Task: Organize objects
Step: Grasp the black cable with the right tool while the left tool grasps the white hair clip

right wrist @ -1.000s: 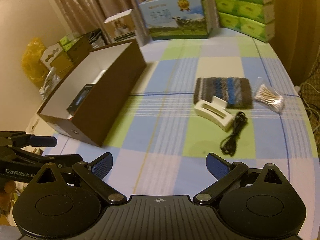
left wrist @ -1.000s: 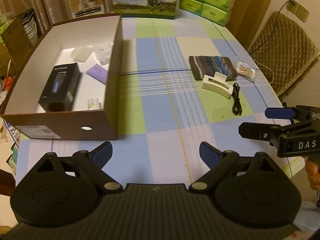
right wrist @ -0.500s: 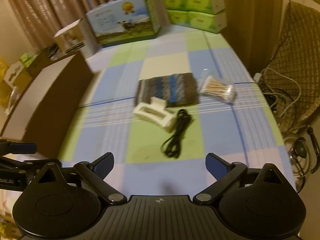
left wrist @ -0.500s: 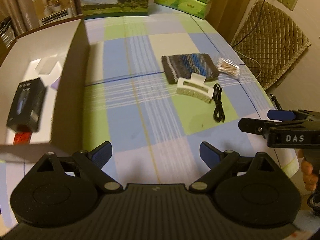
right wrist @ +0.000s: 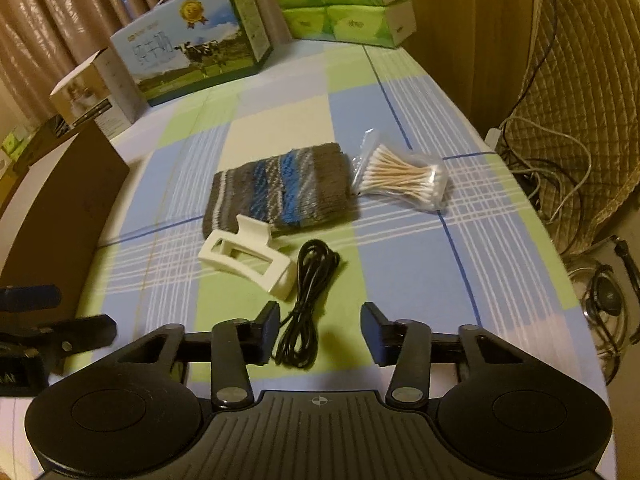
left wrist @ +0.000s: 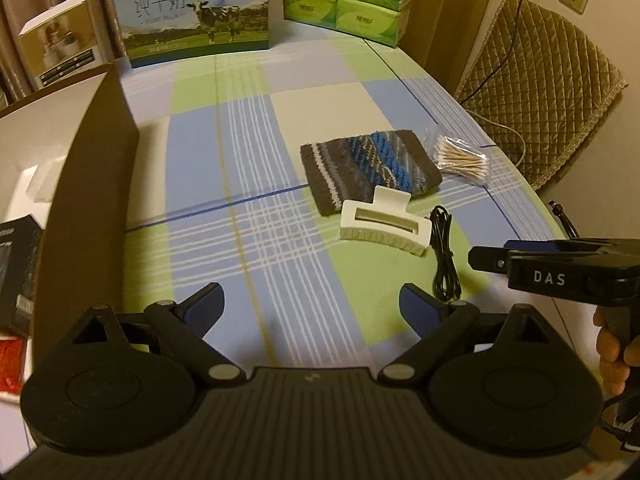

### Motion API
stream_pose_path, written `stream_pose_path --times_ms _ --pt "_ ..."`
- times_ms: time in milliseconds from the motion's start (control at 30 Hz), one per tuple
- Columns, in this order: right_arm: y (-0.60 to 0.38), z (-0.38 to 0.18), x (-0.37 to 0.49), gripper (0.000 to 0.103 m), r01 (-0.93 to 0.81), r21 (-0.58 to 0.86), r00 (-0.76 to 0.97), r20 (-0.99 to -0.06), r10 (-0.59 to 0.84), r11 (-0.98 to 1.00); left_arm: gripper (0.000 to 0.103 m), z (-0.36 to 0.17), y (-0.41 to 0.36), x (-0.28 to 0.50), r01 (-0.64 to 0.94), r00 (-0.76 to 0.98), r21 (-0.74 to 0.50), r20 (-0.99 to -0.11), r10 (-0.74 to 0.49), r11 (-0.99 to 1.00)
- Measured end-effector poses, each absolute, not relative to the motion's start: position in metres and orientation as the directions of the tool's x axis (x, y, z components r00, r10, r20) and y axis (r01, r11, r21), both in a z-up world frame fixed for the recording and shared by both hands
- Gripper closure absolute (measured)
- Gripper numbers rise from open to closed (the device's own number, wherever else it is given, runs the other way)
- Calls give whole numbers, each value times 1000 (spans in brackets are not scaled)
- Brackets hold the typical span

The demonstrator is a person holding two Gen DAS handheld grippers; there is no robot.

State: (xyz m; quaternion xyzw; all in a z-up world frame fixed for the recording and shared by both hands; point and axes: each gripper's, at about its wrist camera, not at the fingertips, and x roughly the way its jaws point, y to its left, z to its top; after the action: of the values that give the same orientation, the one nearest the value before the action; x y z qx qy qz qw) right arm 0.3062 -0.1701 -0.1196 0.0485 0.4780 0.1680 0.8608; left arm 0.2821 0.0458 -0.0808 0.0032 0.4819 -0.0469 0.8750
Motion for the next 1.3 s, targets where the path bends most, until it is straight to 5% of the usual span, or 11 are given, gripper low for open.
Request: stream_pose_path --times_ms 367,533,1067,1300 --pt "-156 -150 332 76 -244 247 446 -830 335 938 11 -105 42 309 100 507 -23 -859 -71 995" --pt "-160 -154 336 90 -265 247 431 -834 343 932 11 -111 40 317 109 500 -41 -861 -90 993" --pt "-209 -150 343 91 -192 252 446 -839 313 949 4 -149 -12 361 297 472 -103 -848 -239 949" --pt "-208 -151 347 90 -200 254 446 -836 319 946 16 -159 -26 374 347 478 -59 -848 -230 936"
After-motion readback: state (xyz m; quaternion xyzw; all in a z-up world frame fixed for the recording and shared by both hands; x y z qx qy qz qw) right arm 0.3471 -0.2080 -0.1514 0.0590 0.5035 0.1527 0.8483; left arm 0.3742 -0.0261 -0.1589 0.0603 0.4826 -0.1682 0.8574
